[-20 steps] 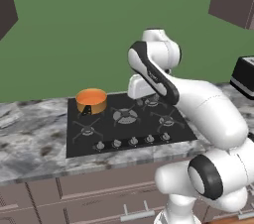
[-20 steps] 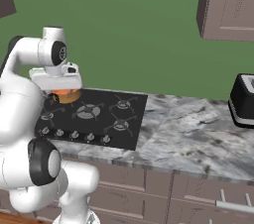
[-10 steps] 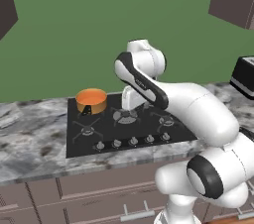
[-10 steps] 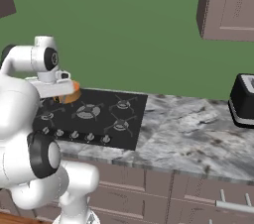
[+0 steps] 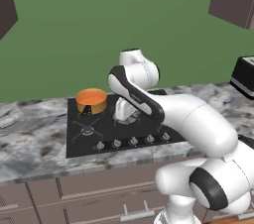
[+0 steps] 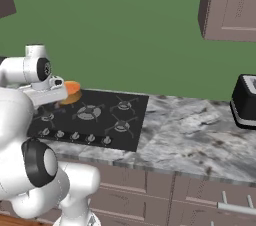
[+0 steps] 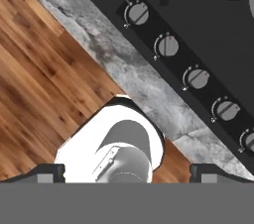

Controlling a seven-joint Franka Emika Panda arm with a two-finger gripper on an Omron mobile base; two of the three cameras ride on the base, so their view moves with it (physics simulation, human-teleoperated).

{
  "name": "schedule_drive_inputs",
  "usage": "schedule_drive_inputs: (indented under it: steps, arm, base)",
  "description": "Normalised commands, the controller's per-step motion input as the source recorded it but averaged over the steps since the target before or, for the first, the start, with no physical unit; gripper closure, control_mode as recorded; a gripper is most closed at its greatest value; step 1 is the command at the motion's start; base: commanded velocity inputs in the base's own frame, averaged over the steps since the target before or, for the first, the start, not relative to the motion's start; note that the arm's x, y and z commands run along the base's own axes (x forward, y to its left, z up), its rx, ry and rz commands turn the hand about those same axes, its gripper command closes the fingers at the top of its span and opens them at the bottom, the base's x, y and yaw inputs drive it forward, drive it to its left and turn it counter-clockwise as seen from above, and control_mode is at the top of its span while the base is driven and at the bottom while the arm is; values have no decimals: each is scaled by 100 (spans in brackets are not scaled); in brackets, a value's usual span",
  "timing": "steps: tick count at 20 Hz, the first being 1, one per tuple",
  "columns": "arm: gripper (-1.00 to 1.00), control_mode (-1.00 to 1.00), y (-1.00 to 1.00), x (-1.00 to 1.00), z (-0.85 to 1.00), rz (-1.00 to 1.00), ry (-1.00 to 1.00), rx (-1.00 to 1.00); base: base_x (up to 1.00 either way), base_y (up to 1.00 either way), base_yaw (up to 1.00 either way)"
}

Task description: Wait until the marinara sauce is simmered to a deep red color and then turn off the stove.

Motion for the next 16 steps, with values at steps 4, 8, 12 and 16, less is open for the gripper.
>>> schedule_drive_inputs:
  steps: [4, 8, 12, 16]
  arm:
    - [-100, -100, 22, 0, -43, 11, 0, 0]
    - [-100, -100, 19, 4, -41, 10, 0, 0]
    - [-100, -100, 3, 11, -43, 11, -3, 1]
    - [-100, -100, 0, 8, -38, 11, -8, 4]
  base:
    - [0, 0, 0]
    - [0, 0, 0]
    - [0, 0, 0]
    - [0, 0, 0]
